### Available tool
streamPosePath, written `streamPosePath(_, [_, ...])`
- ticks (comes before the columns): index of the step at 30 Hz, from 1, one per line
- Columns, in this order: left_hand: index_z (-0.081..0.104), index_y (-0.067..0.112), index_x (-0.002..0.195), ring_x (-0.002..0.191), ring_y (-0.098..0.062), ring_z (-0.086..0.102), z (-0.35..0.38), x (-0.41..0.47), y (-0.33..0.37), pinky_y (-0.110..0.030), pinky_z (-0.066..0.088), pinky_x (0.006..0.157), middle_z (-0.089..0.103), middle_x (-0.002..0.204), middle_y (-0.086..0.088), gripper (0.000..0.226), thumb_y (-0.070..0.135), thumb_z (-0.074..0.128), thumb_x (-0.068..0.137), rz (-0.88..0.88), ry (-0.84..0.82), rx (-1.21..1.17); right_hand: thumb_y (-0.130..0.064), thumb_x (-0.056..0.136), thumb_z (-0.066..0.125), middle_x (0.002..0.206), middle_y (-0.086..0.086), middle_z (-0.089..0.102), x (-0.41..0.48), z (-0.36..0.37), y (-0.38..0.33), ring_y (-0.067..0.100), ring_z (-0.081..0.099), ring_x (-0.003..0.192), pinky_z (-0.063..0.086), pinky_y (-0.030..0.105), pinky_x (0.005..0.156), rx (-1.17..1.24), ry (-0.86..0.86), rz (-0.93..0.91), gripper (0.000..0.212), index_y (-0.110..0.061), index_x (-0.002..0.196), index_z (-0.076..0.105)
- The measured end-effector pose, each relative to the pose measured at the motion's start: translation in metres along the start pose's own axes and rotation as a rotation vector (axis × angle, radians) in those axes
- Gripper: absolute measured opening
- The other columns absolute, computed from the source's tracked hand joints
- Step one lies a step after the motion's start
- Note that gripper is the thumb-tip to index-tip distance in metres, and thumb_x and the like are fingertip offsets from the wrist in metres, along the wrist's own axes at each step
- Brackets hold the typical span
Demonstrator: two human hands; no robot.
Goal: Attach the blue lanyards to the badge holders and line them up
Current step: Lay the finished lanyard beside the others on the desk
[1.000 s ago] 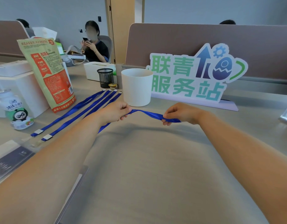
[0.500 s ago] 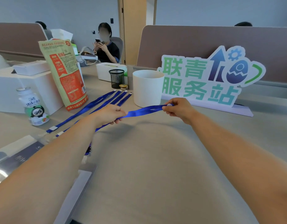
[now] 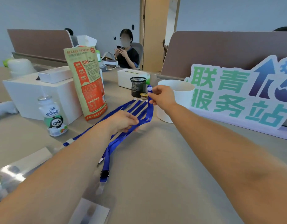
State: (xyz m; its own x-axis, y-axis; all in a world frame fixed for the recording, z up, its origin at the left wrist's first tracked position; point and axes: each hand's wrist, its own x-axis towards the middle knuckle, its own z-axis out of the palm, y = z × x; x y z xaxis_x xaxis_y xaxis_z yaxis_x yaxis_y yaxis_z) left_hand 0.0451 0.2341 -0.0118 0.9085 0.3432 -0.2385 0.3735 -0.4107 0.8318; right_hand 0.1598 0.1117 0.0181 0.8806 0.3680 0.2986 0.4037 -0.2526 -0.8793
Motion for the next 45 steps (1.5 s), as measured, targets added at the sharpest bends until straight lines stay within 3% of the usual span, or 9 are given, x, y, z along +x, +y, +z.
streamPosePath(5, [0.058,0.017,0.104,0.073,-0.01,0.057,-0.005,0.031,-0.001,-0.021,0.051,0.064,0.059,0.083,-0.001,0.019,0.014,0.063,0.087,-0.044,-0.045,0.128,-0.01,0.091,0.054,0.1,0.012,0.066,0.042,0.039,0.012,0.024,0.065,0.089,0.052,0.033,0.081,-0.281,0.029,-0.019,0.015,-0.005,0.103,0.062])
streamPosePath(13, [0.058,0.015,0.113,0.073,-0.005,0.058,-0.002,0.051,-0.002,-0.018,0.046,0.06,0.06,0.082,0.002,0.025,0.013,0.06,0.088,-0.009,-0.095,0.222,-0.004,0.093,0.045,0.124,0.016,0.056,0.04,0.062,0.039,0.029,0.055,0.112,0.046,0.033,0.085,-0.633,-0.036,0.021,0.031,-0.004,0.123,0.051])
streamPosePath(23, [0.063,0.02,0.104,0.097,-0.015,0.058,0.011,0.041,0.007,-0.032,0.048,0.091,0.06,0.108,0.0,0.02,0.02,0.065,0.085,0.155,-0.087,0.521,-0.006,0.093,0.045,0.125,0.016,0.054,0.03,0.042,0.035,0.028,0.052,0.116,0.044,0.032,0.093,-0.927,-0.04,0.129,0.029,0.001,0.12,0.051])
streamPosePath(27, [0.065,0.015,0.103,0.08,-0.011,0.057,0.014,0.037,0.009,-0.027,0.046,0.077,0.061,0.081,0.004,0.026,0.032,0.064,0.084,0.163,-0.094,0.543,-0.004,0.095,0.041,0.133,0.017,0.047,0.028,0.04,0.034,0.027,0.049,0.122,0.042,0.032,0.099,-0.906,-0.091,0.158,0.036,0.0,0.13,0.044])
streamPosePath(30, [0.063,0.012,0.108,0.089,-0.016,0.065,0.015,0.042,0.01,-0.031,0.051,0.085,0.069,0.095,-0.005,0.033,0.037,0.057,0.088,0.115,-0.083,0.498,-0.006,0.095,0.04,0.139,0.015,0.043,0.036,0.045,0.035,0.027,0.046,0.124,0.041,0.031,0.1,-0.768,-0.064,0.22,0.041,-0.003,0.136,0.038])
streamPosePath(33, [0.063,0.013,0.106,0.087,-0.014,0.066,0.013,0.045,0.011,-0.029,0.051,0.079,0.07,0.097,-0.005,0.038,0.045,0.056,0.087,0.079,-0.099,0.461,-0.009,0.095,0.038,0.13,0.017,0.052,0.047,0.053,0.042,0.03,0.051,0.118,0.043,0.032,0.091,-0.497,0.02,0.328,0.033,-0.002,0.125,0.048])
streamPosePath(39, [0.068,0.013,0.1,0.09,-0.015,0.067,0.01,0.05,0.009,-0.031,0.053,0.086,0.07,0.098,-0.005,0.023,0.024,0.07,0.08,0.062,-0.156,0.523,-0.005,0.096,0.038,0.132,0.016,0.047,0.058,0.055,0.041,0.028,0.048,0.123,0.043,0.03,0.096,-0.488,0.044,0.391,0.038,-0.002,0.133,0.041])
streamPosePath(43, [0.069,0.015,0.095,0.079,-0.009,0.064,0.007,0.05,0.006,-0.023,0.052,0.077,0.068,0.093,-0.001,0.014,0.018,0.068,0.082,0.106,-0.181,0.511,-0.008,0.098,0.032,0.133,0.015,0.046,0.061,0.052,0.038,0.027,0.046,0.124,0.042,0.019,0.082,-0.557,0.006,0.338,0.037,-0.002,0.134,0.04])
streamPosePath(45, [0.068,0.016,0.091,0.075,-0.007,0.063,0.006,0.049,0.005,-0.019,0.05,0.07,0.068,0.089,0.0,0.009,0.017,0.068,0.082,0.119,-0.193,0.484,-0.006,0.099,0.029,0.136,0.014,0.045,0.062,0.049,0.036,0.027,0.044,0.126,0.04,0.022,0.091,-0.59,0.009,0.278,0.038,-0.002,0.135,0.039])
